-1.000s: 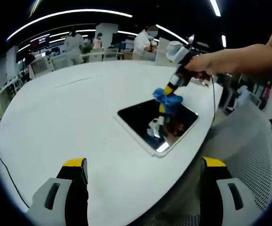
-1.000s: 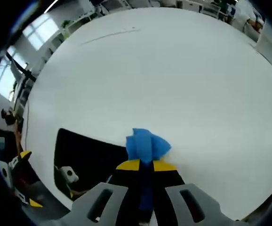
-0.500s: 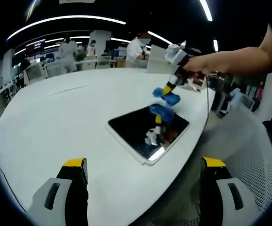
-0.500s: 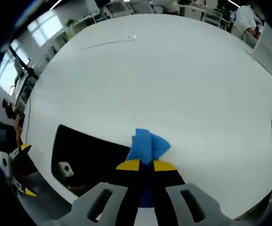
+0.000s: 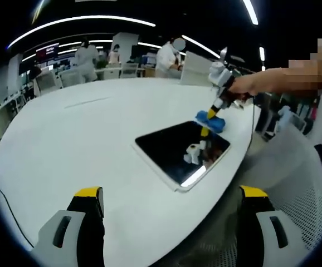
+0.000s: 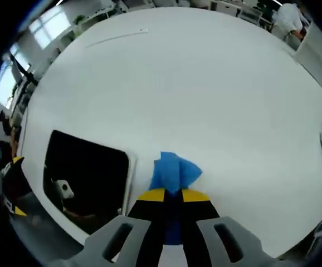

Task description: Wipe the mirror surface with the cleaning cloth until all visible marks leave the cleaned area.

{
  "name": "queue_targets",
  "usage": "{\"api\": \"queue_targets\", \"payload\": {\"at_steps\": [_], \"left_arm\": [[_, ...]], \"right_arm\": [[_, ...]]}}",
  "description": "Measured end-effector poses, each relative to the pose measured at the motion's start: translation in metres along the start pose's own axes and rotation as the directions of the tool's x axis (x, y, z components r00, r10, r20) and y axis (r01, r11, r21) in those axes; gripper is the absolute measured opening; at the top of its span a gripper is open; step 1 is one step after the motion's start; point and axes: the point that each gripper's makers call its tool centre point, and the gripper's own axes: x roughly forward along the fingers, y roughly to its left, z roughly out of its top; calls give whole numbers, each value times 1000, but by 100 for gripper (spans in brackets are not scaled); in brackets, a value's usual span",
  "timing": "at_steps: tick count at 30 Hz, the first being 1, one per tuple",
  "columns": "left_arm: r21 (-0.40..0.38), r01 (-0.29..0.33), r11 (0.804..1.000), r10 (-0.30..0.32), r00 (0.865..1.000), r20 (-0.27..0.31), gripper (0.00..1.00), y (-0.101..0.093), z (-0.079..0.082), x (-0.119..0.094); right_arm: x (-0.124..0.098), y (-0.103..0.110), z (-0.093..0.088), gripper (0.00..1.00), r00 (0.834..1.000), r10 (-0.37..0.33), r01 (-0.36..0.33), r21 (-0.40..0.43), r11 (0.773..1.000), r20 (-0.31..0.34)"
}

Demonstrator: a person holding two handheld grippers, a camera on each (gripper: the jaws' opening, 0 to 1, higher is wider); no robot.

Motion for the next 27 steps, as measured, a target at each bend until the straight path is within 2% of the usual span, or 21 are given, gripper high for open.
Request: {"api": "queue_targets", "payload": {"at_steps": [1, 2, 4, 6, 8, 9, 11, 13, 14, 15, 17, 18, 20, 21, 22, 23, 24, 25, 26, 27], "left_arm": [[-7, -1, 1000, 1, 1000, 1, 100, 0, 0, -1], [-26, -10, 1000, 10, 1000, 10, 100, 2, 2, -2], [-19, -20, 1000, 21, 999, 25, 100, 4, 6, -5], [-46, 0, 999, 1, 999, 35, 100, 0, 10, -7], [-50, -10, 999, 13, 998, 56, 100, 0, 19, -11], [-18, -45, 999, 46, 996, 71, 100, 4, 25, -15], [39, -122, 992, 117, 986, 115, 100, 12, 42, -23], [10, -159, 987, 156, 979, 132, 100, 18, 50, -28], [-23, -170, 985, 171, 974, 146, 100, 19, 55, -29], [-38, -177, 984, 180, 972, 147, 100, 20, 56, -30], [-28, -201, 979, 203, 969, 138, 100, 21, 56, -29], [5, -222, 975, 220, 968, 123, 100, 22, 54, -28], [78, -283, 956, 277, 958, 79, 100, 27, 45, -25], [70, -286, 956, 280, 957, 77, 100, 26, 43, -23], [56, -291, 955, 286, 955, 71, 100, 27, 40, -22], [39, -302, 953, 299, 952, 63, 100, 29, 37, -22], [30, -309, 951, 307, 950, 61, 100, 29, 36, -22], [42, -313, 949, 310, 948, 71, 100, 27, 37, -24], [66, -316, 946, 311, 947, 82, 100, 26, 38, -26], [83, -321, 944, 313, 945, 91, 100, 26, 36, -27]], "right_arm": [[2, 2, -3, 3, 1000, 6, -6, 6, 1000, -1], [0, 2, -1, 4, 1000, 8, -8, 2, 1000, 24], [-2, 2, -1, 4, 999, 13, -13, -3, 1000, 30], [-4, 5, -1, 6, 998, 32, -30, -44, 999, 50], [-6, 6, 1, 13, 996, 53, -48, -65, 997, 71], [-10, 6, 1, 18, 995, 58, -53, -69, 996, 82], [-28, 10, 14, 29, 978, 98, -77, -121, 990, 184], [-42, 9, 20, 38, 964, 109, -71, -159, 985, 243], [-50, 10, 22, 45, 950, 136, -85, -188, 978, 280], [-56, 10, 20, 49, 945, 145, -89, -195, 977, 292], [-70, 4, 16, 55, 932, 144, -74, -216, 974, 332], [-76, 1, 16, 55, 925, 144, -63, -231, 971, 352], [-92, -11, 9, 50, 905, 137, 0, -322, 947, 403], [-96, -17, 9, 48, 890, 120, 27, -315, 949, 439], [-99, -21, 5, 51, 883, 117, 32, -307, 951, 454], [-101, -24, 0, 57, 881, 123, 23, -299, 954, 457], [-104, -27, -7, 65, 870, 142, -9, -273, 962, 473], [-106, -29, -14, 76, 861, 157, -40, -244, 969, 485], [-107, -31, -19, 82, 856, 168, -52, -240, 969, 490], [-110, -32, -25, 86, 840, 192, -69, -250, 966, 508]]}}
